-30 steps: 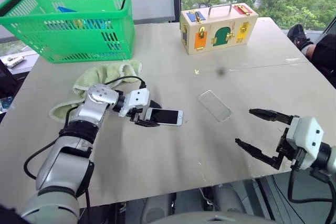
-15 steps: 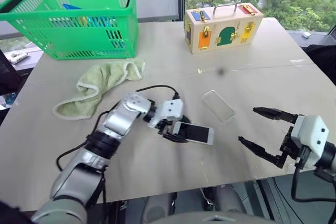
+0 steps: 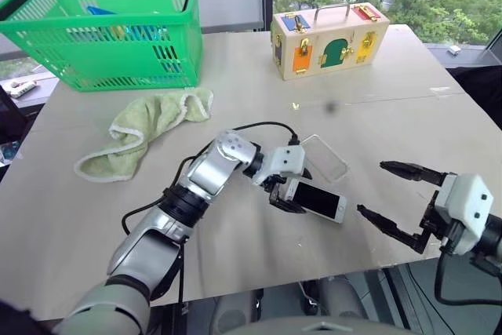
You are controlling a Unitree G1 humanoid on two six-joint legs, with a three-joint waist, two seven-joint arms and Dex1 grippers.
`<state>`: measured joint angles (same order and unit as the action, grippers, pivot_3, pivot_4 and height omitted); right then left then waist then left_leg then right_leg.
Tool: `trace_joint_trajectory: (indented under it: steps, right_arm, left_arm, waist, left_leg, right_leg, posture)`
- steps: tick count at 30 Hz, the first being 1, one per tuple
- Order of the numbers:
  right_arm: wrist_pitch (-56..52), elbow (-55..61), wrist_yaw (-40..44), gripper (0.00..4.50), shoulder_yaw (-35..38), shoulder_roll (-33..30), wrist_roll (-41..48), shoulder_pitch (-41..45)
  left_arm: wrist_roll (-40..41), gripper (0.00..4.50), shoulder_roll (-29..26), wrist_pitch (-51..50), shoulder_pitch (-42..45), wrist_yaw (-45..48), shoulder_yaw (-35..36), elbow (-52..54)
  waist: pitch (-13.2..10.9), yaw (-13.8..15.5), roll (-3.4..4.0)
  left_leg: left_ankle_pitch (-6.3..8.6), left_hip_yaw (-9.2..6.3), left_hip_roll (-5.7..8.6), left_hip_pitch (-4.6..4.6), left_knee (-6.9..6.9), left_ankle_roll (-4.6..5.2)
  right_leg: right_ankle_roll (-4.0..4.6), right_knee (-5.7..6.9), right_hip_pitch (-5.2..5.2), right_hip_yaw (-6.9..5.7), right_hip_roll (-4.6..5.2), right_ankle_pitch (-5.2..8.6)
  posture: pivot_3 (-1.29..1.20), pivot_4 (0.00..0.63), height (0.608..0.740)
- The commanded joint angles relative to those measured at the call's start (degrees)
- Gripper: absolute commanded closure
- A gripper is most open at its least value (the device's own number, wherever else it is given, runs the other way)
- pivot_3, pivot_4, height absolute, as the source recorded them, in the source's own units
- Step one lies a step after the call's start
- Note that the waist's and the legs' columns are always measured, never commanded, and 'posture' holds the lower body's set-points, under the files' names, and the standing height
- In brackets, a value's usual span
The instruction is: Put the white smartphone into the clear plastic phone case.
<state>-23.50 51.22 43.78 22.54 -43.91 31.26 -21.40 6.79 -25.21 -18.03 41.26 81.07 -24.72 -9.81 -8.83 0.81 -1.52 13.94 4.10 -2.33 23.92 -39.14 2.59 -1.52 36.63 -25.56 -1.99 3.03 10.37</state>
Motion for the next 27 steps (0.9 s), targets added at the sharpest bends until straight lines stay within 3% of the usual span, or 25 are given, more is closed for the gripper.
trace_joint_trajectory:
  steps: [1, 6, 12, 14, 19, 27]
  right_arm:
    - [-0.03, 1.59, -1.67, 0.00, 0.13, 0.57, -1.07, -0.50]
    - [-2.76, 1.59, -3.34, 0.00, -1.79, 0.39, -1.03, -0.15]
    - [-9.60, -1.02, -7.81, 0.00, -9.01, -0.78, -4.99, 3.58]
    - [-13.56, -4.92, -12.04, 0.00, -14.39, -0.66, -9.55, 8.67]
    - [-23.13, -11.70, -17.89, 0.00, -22.94, 4.69, -11.26, 22.01]
    - [-31.56, -20.01, -18.34, 0.00, -34.42, 10.63, -13.44, 39.36]
  left_arm:
    - [5.41, 0.09, -1.09, -1.59, 1.01, 1.36, 5.95, -1.16]
    - [4.12, 0.09, 1.23, 3.02, 4.42, -1.50, 7.76, -8.86]
    - [2.20, 0.09, 4.84, 10.08, 8.92, -3.69, 8.36, -19.32]
    - [4.26, 0.09, 3.58, 9.63, 7.76, -2.25, 10.11, -17.97]
    - [11.11, 0.09, -0.36, 7.58, 1.58, 1.69, 15.88, -10.73]
    - [19.12, 0.09, -11.07, -1.37, -12.61, 1.46, 23.88, 4.72]
  waist:
    - [0.00, -0.03, 0.00]
    - [-0.02, 0.35, -0.03]
    - [-0.07, 0.11, -0.12]
    - [-0.14, -0.48, -0.21]
    - [-0.22, -1.45, -0.11]
    - [-0.32, -1.28, -0.05]
  left_leg:
    - [0.00, 0.00, 0.01, 0.00, 0.00, 0.00]
    - [0.00, -0.02, 0.06, 0.01, -0.02, 0.00]
    - [0.00, 0.00, 0.12, 0.05, -0.05, 0.02]
    - [0.01, 0.05, 0.09, 0.02, -0.02, 0.02]
    - [0.01, 0.03, 0.00, -0.04, 0.07, 0.02]
    - [0.01, 0.01, -0.12, 0.04, 0.08, 0.02]
  right_leg:
    - [0.00, 0.00, 0.00, 0.00, 0.00, 0.00]
    - [0.00, 0.00, 0.01, -0.03, 0.01, 0.00]
    - [0.00, -0.02, 0.01, -0.01, 0.03, 0.00]
    - [0.00, -0.02, 0.00, 0.04, -0.01, 0.00]
    - [0.02, 0.07, -0.05, 0.05, -0.04, -0.01]
    - [0.01, 0.03, -0.08, 0.00, -0.01, 0.00]
  posture:
    - [0.00, 0.150, 0.740]
    - [0.00, 0.150, 0.740]
    - [0.00, 0.150, 0.740]
    - [0.00, 0.150, 0.740]
    - [0.00, 0.150, 0.740]
    - [0.00, 0.150, 0.740]
